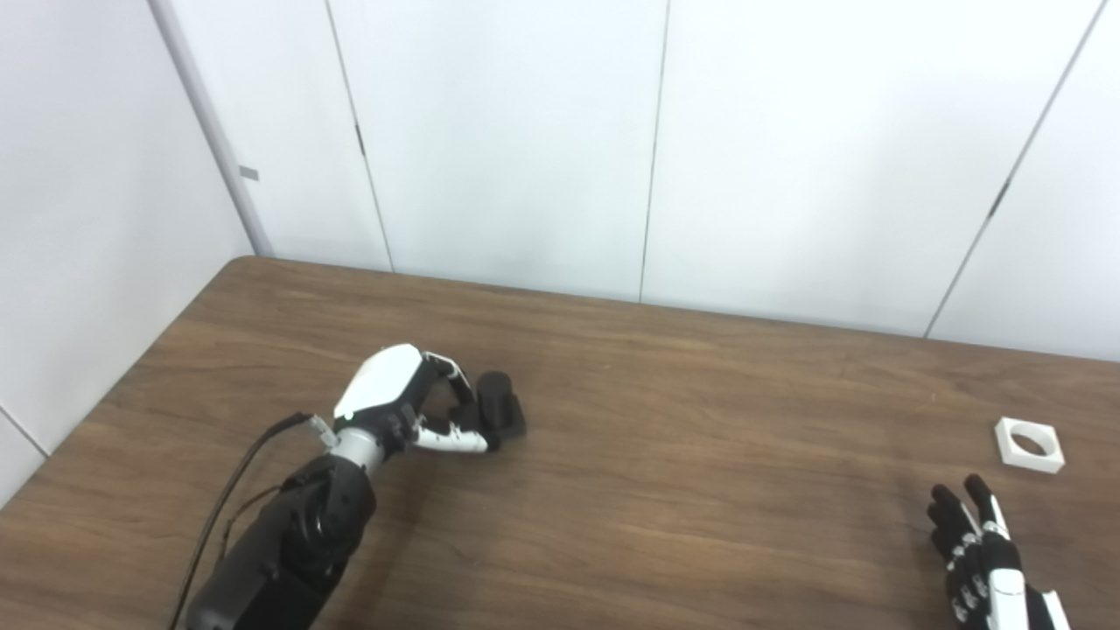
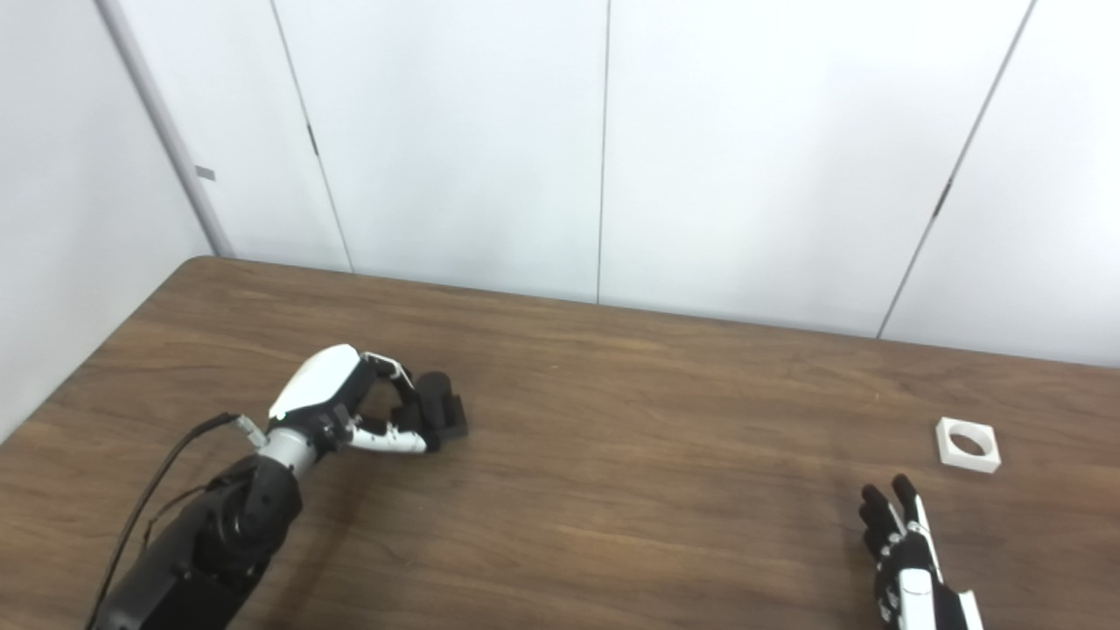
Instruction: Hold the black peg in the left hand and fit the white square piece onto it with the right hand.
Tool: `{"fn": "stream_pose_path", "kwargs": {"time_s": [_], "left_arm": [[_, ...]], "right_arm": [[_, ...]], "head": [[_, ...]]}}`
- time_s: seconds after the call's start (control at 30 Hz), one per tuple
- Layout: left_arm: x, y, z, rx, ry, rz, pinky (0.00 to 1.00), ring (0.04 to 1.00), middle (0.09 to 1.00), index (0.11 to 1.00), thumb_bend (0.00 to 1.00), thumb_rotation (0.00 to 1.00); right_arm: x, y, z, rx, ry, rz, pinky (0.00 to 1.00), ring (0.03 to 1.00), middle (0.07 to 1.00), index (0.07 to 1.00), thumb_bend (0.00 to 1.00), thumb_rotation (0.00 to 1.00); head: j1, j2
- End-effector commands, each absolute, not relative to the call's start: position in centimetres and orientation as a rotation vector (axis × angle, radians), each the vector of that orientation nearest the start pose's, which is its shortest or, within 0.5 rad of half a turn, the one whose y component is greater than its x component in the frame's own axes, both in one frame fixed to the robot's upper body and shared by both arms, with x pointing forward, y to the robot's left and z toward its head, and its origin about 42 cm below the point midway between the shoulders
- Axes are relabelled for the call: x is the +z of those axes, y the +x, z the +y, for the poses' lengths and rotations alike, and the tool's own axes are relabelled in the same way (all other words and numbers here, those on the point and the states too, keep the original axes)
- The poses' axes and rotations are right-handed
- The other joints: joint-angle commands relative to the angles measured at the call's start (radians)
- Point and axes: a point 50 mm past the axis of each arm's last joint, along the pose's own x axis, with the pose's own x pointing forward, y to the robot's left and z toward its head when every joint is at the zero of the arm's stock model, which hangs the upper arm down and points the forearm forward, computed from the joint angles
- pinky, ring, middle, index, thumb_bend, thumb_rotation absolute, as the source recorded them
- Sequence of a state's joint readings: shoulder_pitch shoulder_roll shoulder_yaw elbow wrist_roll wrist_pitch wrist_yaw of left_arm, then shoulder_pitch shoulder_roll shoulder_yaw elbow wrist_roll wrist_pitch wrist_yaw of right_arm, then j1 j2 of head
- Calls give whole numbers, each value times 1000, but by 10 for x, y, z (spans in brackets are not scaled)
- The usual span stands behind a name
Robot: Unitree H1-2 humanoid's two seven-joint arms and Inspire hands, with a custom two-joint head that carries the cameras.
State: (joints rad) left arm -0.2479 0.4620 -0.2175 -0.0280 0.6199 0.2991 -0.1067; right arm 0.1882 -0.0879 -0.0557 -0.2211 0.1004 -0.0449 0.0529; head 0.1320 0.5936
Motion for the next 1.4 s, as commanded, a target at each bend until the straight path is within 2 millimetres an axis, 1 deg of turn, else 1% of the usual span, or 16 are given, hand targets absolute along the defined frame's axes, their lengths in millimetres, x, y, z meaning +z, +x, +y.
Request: {"fn": "stream_pose_path", "kwargs": {"time_s": [0.0,0.07,0.13,0.3,0.37,0.57,0.63,0.73,0.93,1.1,1.17,1.2,1.23,1.27,1.3,1.37], "left_arm": [[188,354,287,-86,1137,-67,938,839,750,483,523,51],[185,347,276,-106,1135,-95,951,830,745,483,523,51],[184,343,269,-119,1133,-110,956,827,741,483,523,51],[176,330,245,-175,1147,-169,933,822,739,483,523,50],[172,324,235,-196,1147,-188,937,827,740,483,523,51],[161,306,208,-254,1150,-221,927,817,738,483,523,53],[159,299,199,-274,1148,-232,934,816,739,483,523,53],[158,292,189,-314,1148,-251,938,816,737,483,523,53],[157,282,176,-378,1133,-262,963,824,741,483,523,53],[154,274,166,-415,1128,-280,946,816,736,483,524,55],[152,272,162,-428,1121,-293,932,807,730,483,524,55],[151,271,161,-436,1118,-299,932,806,729,483,524,55],[151,271,159,-442,1117,-303,931,806,728,483,524,55],[150,270,158,-446,1117,-309,931,806,727,483,524,55],[150,269,156,-450,1114,-313,925,803,726,483,524,55],[149,267,153,-459,1107,-318,927,804,727,483,524,54]], "right_arm": [[113,210,-252,-39,19,-94,979,948,936,989,468,1000],[115,211,-253,-43,17,-97,973,947,937,990,466,1000],[117,213,-253,-46,20,-97,977,953,939,994,484,1000],[123,216,-251,-62,34,-117,975,955,931,987,484,1000],[125,217,-250,-69,45,-127,954,938,919,977,490,995],[134,222,-247,-80,40,-150,940,901,904,965,515,984],[137,224,-246,-84,34,-154,945,907,907,964,517,973],[143,226,-245,-86,20,-156,957,917,913,964,522,956],[155,229,-246,-79,-16,-165,925,897,910,930,532,888],[167,233,-250,-76,-54,-173,931,909,919,925,484,893],[173,235,-251,-80,-58,-172,944,914,917,919,467,850],[176,236,-251,-83,-66,-172,935,910,912,912,464,815],[178,237,-251,-85,-72,-170,907,904,903,893,480,746],[180,239,-252,-87,-82,-171,904,904,902,891,482,739],[182,240,-253,-89,-95,-173,887,907,910,885,476,682],[186,243,-254,-106,-117,-175,861,903,906,861,494,611]], "head": [[-10,4],[-22,10],[-32,14],[-77,31],[-91,38],[-144,61],[-154,65],[-170,77],[-201,107],[-222,135],[-232,148],[-234,151],[-234,151],[-240,160],[-246,169],[-253,175]]}}
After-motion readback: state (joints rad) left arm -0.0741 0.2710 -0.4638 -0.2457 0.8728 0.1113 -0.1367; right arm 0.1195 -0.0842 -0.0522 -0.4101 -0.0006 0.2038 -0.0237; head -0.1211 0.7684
